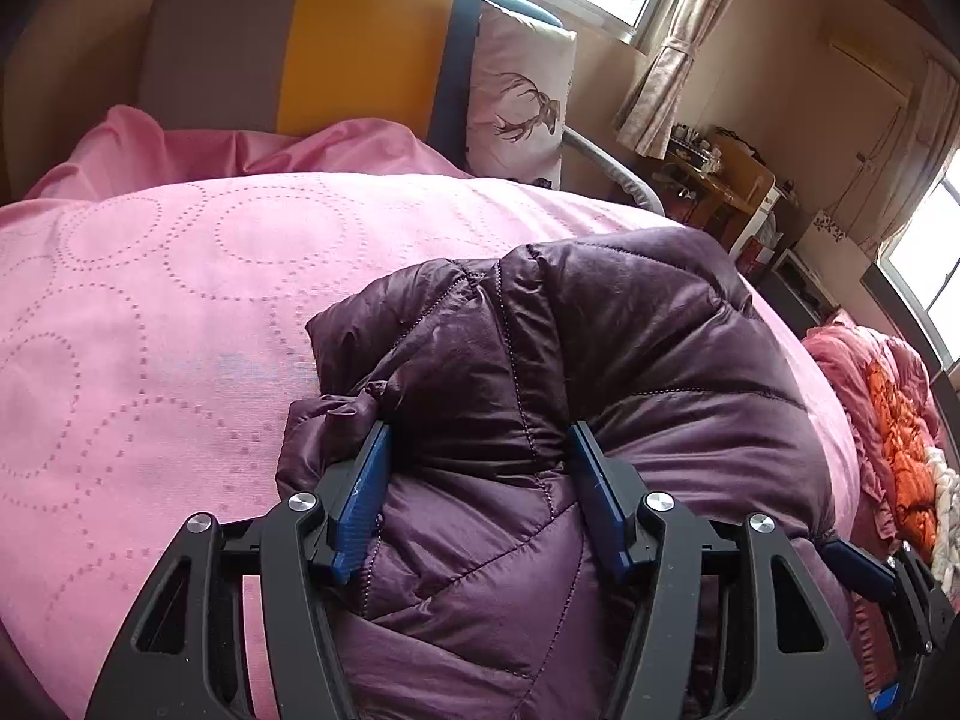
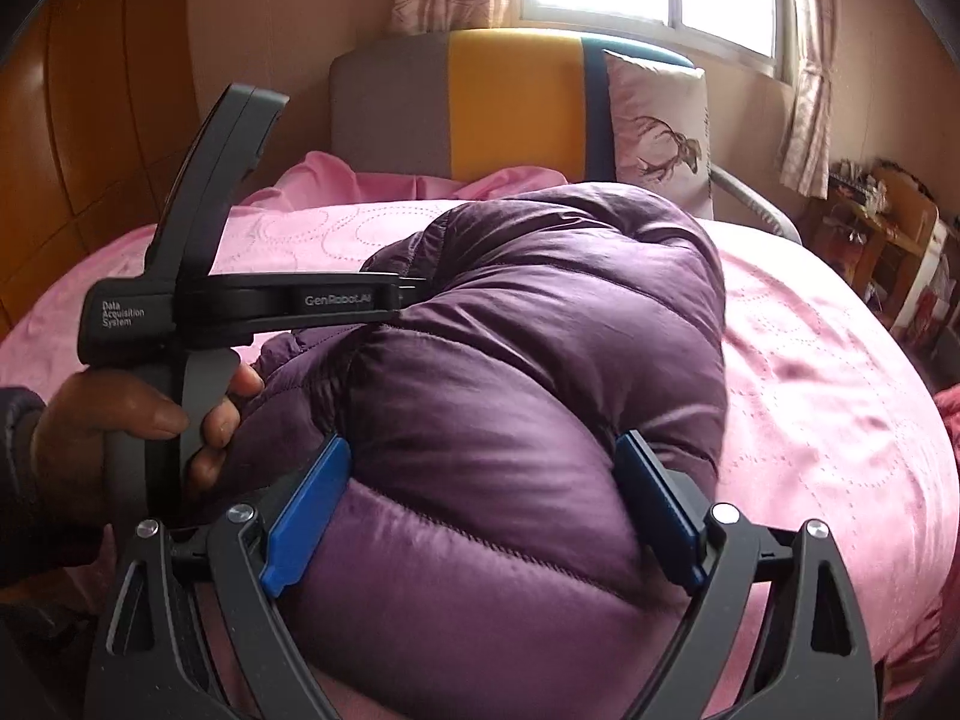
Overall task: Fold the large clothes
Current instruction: 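Lower the folded jacket onto the bed and open both grippers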
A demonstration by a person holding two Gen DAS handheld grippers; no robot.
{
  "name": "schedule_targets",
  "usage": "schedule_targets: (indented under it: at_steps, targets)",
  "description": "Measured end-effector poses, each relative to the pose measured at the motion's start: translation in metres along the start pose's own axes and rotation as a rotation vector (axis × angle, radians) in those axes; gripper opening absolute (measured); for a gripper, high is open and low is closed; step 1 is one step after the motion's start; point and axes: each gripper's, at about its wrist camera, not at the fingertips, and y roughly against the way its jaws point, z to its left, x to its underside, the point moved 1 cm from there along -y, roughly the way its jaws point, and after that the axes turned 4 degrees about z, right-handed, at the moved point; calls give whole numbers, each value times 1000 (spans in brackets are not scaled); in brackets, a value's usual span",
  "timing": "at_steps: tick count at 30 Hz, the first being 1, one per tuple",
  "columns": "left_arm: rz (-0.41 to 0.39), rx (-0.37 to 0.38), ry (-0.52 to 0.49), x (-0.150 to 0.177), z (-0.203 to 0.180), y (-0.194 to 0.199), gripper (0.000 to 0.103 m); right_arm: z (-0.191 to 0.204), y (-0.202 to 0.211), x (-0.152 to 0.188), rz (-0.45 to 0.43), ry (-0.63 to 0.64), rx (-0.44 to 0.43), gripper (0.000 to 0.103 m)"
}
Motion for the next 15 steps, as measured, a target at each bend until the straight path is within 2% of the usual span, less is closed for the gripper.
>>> schedule_targets:
  at_steps: [2, 4, 6, 8, 10, 15]
  targets:
    - [-15, -20, 4, -2, -1, 9, 64, -7, 10, 0, 1, -54, 1, 89]
    - [-42, -54, -8, -1, -6, 21, 74, -10, 13, 1, 4, -80, 16, 89]
    - [-80, -128, -65, 5, -15, 28, 80, -4, 8, 7, 32, -66, 52, 89]
    - [-84, -169, -111, 13, -18, 24, 81, 3, 5, 11, 29, -44, 80, 90]
    - [-81, -161, -91, 15, -13, 25, 81, 4, 4, 10, 32, -34, 103, 90]
    - [-84, -158, -29, 21, -3, 48, 81, 7, 26, 13, 22, -66, 83, 92]
